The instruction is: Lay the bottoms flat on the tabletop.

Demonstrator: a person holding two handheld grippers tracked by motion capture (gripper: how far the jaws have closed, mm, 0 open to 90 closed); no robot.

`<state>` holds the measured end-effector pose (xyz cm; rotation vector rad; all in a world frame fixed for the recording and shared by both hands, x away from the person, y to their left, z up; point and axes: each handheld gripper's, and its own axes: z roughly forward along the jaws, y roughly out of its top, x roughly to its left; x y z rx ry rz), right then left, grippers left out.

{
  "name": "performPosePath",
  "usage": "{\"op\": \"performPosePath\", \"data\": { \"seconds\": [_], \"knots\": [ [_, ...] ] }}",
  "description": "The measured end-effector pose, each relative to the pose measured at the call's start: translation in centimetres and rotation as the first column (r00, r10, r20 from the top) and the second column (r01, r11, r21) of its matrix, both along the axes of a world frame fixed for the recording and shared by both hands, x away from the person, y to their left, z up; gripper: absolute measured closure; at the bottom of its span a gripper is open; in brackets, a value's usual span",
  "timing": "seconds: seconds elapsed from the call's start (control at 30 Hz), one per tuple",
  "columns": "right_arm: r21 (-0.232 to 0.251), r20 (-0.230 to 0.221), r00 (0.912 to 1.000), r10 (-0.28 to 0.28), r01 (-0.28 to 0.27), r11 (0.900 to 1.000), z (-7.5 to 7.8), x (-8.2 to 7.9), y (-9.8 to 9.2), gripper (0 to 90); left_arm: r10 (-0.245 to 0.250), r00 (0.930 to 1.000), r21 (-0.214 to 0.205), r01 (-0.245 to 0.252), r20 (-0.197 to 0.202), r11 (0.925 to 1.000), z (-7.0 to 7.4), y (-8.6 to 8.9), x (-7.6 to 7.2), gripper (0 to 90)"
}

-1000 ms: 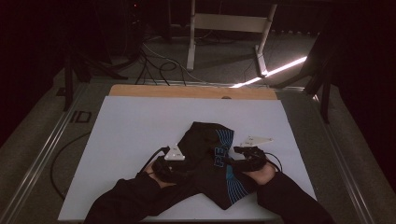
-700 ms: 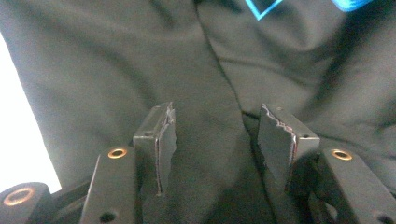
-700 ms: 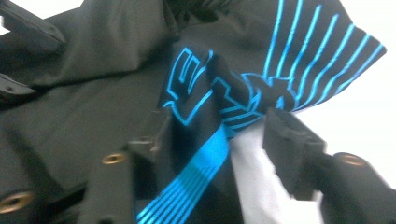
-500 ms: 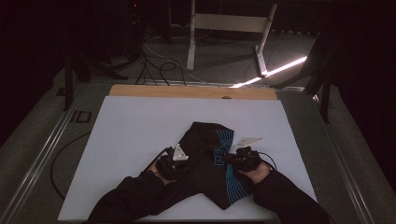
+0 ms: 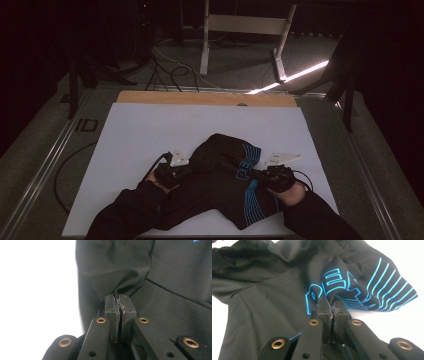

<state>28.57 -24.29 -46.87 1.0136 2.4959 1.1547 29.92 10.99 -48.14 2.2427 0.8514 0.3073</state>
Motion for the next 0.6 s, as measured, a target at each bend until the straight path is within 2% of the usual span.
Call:
{"op": "performPosePath", "data": {
  "seconds": [0.1,0.17,0.2,0.23,0.27,0.33,0.37,0.4,0.43,0.53,0.6],
  "knots": [
    [-0.002,0.003,1.0000,-0.006,0.006,1.0000,0.3,-0.5,-1.2,87.4,0.020,0.9996,-0.055,-0.021,-0.020,0.9982,1.0,1.4,-0.6,87.7],
    [0.008,-0.015,0.9998,-0.009,0.010,0.9999,0.3,-0.6,-2.2,87.4,0.029,0.9988,-0.096,-0.033,-0.040,0.9949,1.7,2.3,-1.1,87.8],
    [0.008,-0.015,0.9998,-0.009,0.010,0.9999,0.3,-0.6,-2.2,87.4,0.029,0.9988,-0.096,-0.033,-0.040,0.9949,1.7,2.3,-1.1,87.7],
    [0.010,-0.019,0.9998,-0.011,0.011,0.9999,0.3,-0.7,-2.6,87.4,0.041,0.9974,-0.127,-0.048,-0.059,0.9907,2.1,3.1,-1.6,87.7],
    [0.018,-0.029,0.9995,-0.010,0.010,0.9998,0.1,-0.9,-3.6,87.4,0.047,0.9969,-0.136,-0.055,-0.064,0.9892,2.3,3.5,-1.8,87.7],
    [0.026,-0.041,0.9991,-0.013,0.014,0.9996,0.1,-1.0,-3.8,87.4,0.059,0.9935,-0.176,-0.076,-0.097,0.9815,2.4,4.4,-2.2,87.6],
    [0.032,-0.046,0.9989,-0.009,0.011,0.9994,-0.1,-1.1,-3.9,87.4,0.064,0.9901,-0.189,-0.087,-0.124,0.9780,2.2,4.8,-2.3,87.6],
    [0.038,-0.067,0.9975,0.021,-0.019,0.9991,-0.4,-1.4,-3.9,87.3,0.066,0.9880,-0.197,-0.093,-0.140,0.9760,2.0,5.1,-2.3,87.4],
    [0.038,-0.067,0.9975,0.021,-0.019,0.9991,-0.4,-1.4,-3.9,87.3,0.073,0.9838,-0.201,-0.106,-0.163,0.9739,1.6,5.4,-2.3,87.4],
    [0.046,-0.088,0.9952,0.042,-0.038,0.9982,-0.8,-2.2,-3.5,87.1,0.095,0.9668,-0.226,-0.150,-0.237,0.9626,0.1,6.3,-1.8,86.3],
    [0.038,-0.098,0.9942,0.045,-0.041,0.9984,-1.1,-2.5,-3.3,87.0,0.108,0.9614,-0.213,-0.164,-0.253,0.9632,-0.7,6.6,-1.5,85.0]
  ]
}}
